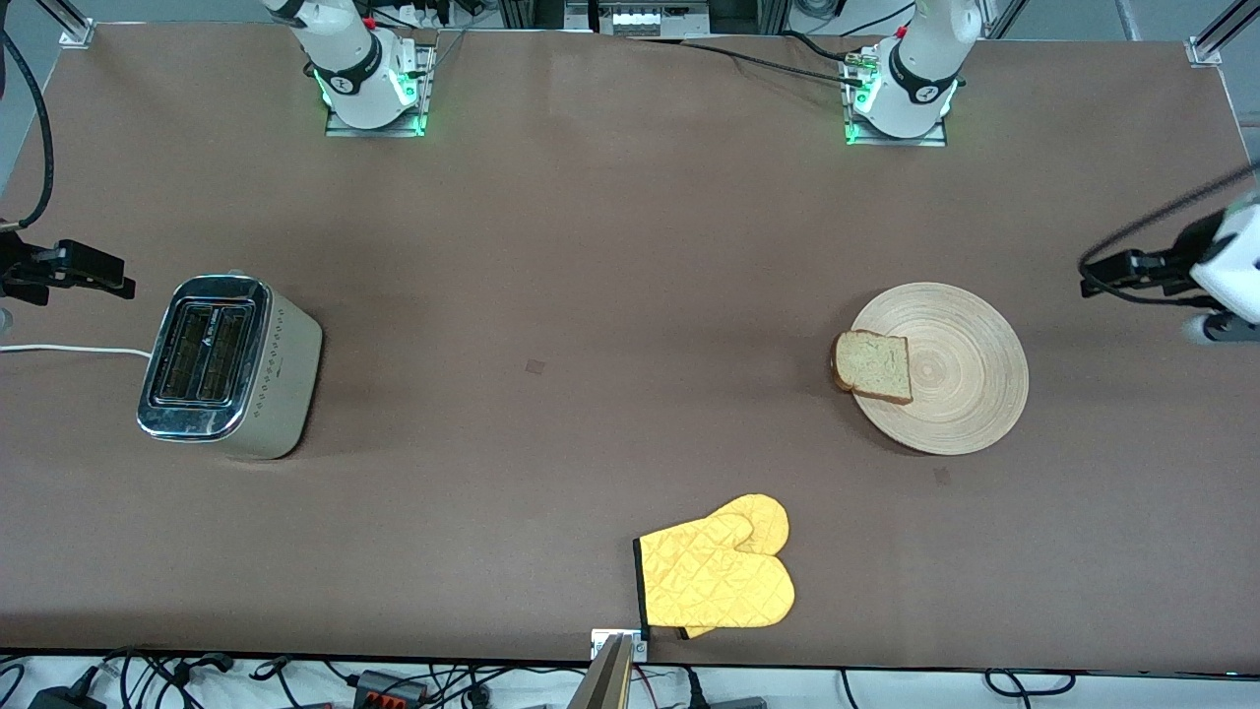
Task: Move plate and put bread in toaster
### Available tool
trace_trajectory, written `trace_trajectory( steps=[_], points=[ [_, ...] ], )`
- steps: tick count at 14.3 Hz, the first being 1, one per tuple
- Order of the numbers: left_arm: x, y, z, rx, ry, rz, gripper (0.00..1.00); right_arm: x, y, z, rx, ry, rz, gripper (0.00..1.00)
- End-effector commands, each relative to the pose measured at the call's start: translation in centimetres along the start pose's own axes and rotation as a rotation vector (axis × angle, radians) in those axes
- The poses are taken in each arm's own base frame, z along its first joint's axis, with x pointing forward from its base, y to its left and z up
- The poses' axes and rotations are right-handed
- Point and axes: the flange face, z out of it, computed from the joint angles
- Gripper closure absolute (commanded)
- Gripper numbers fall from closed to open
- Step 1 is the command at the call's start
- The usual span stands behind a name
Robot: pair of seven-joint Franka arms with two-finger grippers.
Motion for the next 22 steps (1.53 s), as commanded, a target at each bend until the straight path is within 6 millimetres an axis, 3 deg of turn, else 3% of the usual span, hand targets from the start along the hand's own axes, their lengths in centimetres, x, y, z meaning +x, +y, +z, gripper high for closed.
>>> trace_trajectory(
  steps=[1,4,6,9,13,16,20,22],
  points=[
    [2.2,-6.2,3.0,-0.177,-0.018,-0.001,0.00,-0.1,0.0,-0.1,-0.014,0.001,0.006,0.00],
    [4.2,-13.1,9.8,-0.384,-0.009,0.044,0.00,-0.1,0.0,-0.2,-0.014,0.003,0.006,0.00],
    [5.1,-16.1,14.9,-0.511,-0.011,0.065,0.00,-0.1,0.0,-0.2,-0.014,0.003,0.006,0.00],
    [5.3,-17.9,21.1,-0.574,-0.055,0.131,0.12,-0.1,0.0,-0.2,-0.014,0.003,0.006,0.00],
    [4.3,-22.0,29.1,-0.715,-0.066,0.137,0.18,-0.1,0.2,-0.1,-0.014,0.001,0.008,0.00],
    [4.3,-22.3,33.0,-0.787,-0.066,0.126,0.22,-0.1,-0.1,-0.2,-0.015,0.003,0.003,0.00],
    [4.0,-21.6,35.9,-0.860,-0.060,0.154,0.44,-0.1,0.0,-0.2,-0.014,0.003,0.005,0.00],
    [4.1,-21.1,38.1,-0.907,-0.050,0.170,0.49,-0.1,-0.1,-0.2,-0.015,0.003,0.003,0.00]
  ],
)
